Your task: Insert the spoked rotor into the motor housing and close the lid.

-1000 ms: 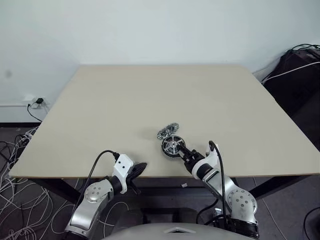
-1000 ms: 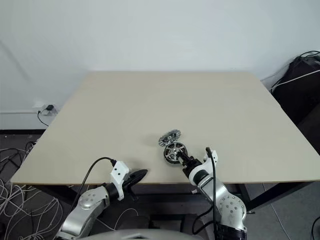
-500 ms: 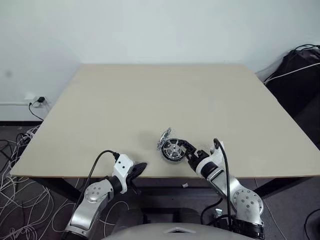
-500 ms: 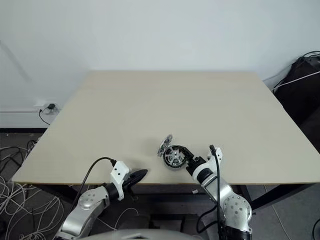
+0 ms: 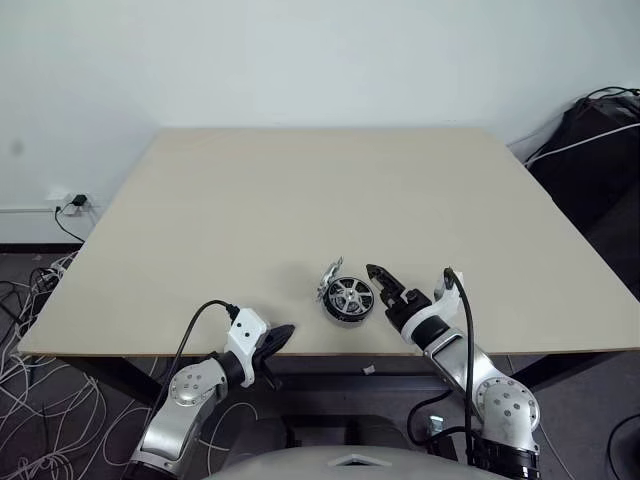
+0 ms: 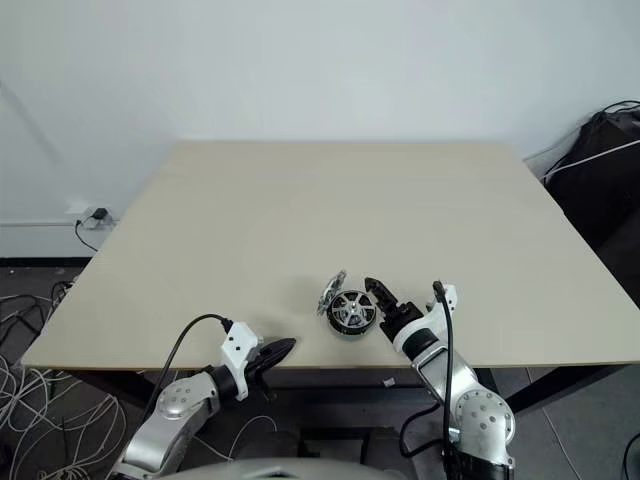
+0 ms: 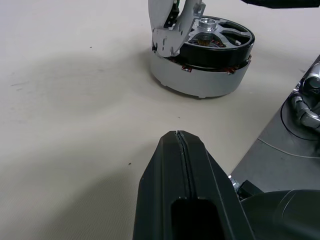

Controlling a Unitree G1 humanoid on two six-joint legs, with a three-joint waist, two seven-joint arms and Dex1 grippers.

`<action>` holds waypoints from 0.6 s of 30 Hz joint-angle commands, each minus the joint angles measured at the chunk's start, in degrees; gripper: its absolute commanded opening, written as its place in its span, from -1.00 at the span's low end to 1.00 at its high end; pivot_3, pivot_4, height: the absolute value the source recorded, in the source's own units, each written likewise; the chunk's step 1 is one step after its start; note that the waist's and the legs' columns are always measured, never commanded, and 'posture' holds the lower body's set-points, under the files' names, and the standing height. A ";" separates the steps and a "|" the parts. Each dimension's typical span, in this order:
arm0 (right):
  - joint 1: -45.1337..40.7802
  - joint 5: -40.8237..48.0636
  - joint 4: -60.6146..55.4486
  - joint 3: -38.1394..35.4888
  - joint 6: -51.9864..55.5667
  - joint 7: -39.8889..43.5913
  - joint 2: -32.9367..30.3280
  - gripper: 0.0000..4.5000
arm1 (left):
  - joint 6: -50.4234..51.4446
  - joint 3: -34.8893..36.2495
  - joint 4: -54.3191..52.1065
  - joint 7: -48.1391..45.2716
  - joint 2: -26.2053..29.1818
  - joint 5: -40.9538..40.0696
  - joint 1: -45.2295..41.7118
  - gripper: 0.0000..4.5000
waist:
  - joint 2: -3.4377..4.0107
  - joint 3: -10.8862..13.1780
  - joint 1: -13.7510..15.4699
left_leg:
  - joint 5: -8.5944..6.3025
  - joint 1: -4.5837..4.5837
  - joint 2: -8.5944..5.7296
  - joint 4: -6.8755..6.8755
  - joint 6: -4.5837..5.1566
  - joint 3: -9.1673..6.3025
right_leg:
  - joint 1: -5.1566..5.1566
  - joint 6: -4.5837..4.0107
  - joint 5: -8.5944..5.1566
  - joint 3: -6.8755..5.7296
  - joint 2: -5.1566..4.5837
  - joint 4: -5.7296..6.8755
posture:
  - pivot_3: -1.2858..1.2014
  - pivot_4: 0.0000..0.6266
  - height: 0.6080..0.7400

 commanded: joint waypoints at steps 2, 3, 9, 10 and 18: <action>-0.24 -18.03 -6.13 7.06 -7.51 3.05 -5.84 0.76 | -1.35 0.44 -0.27 -0.35 -0.12 0.02 -0.69 -1.00 | 0.00 0.00 0.04 | 0.00 0.00 -0.01 0.01 0.00 0.02 | -0.01 0.00 0.00 0.00 0.00 0.00 | 0.03 -1.00 1.00; -0.06 -21.30 -6.97 9.01 -8.52 4.40 -7.63 0.68 | -1.36 0.46 -0.25 -0.37 -0.10 0.01 -0.69 -1.00 | 0.00 0.00 0.04 | 0.00 0.00 -0.01 0.01 0.00 0.02 | -0.01 0.00 0.00 0.00 0.00 0.00 | 0.03 -1.00 1.00; -0.60 -36.51 -8.36 16.59 -12.28 7.82 -14.62 -0.09 | -1.30 0.49 -0.23 -0.52 -0.08 -0.04 -0.71 -1.00 | -0.06 0.03 0.08 | 0.07 0.04 0.00 0.05 0.01 0.01 | 0.03 0.00 -0.01 -0.03 0.02 0.02 | 0.03 -1.00 1.00; -0.80 -38.37 -8.32 17.41 -12.74 8.22 -15.23 -0.23 | -1.29 0.48 -0.23 -0.56 -0.09 -0.03 -0.70 -1.00 | -0.08 0.03 0.11 | 0.06 0.07 0.00 0.07 0.01 0.01 | 0.04 0.01 -0.01 -0.03 0.02 0.02 | 0.03 -1.00 1.00; -3.50 -51.31 -8.33 24.72 -9.92 9.80 -19.14 -0.98 | -1.01 0.59 -0.74 -0.36 -0.26 -0.03 -0.46 -1.00 | -0.19 0.05 0.32 | 0.06 0.09 0.00 0.15 -0.02 0.00 | 0.07 0.04 0.01 -0.05 0.04 0.04 | 0.03 -1.00 1.00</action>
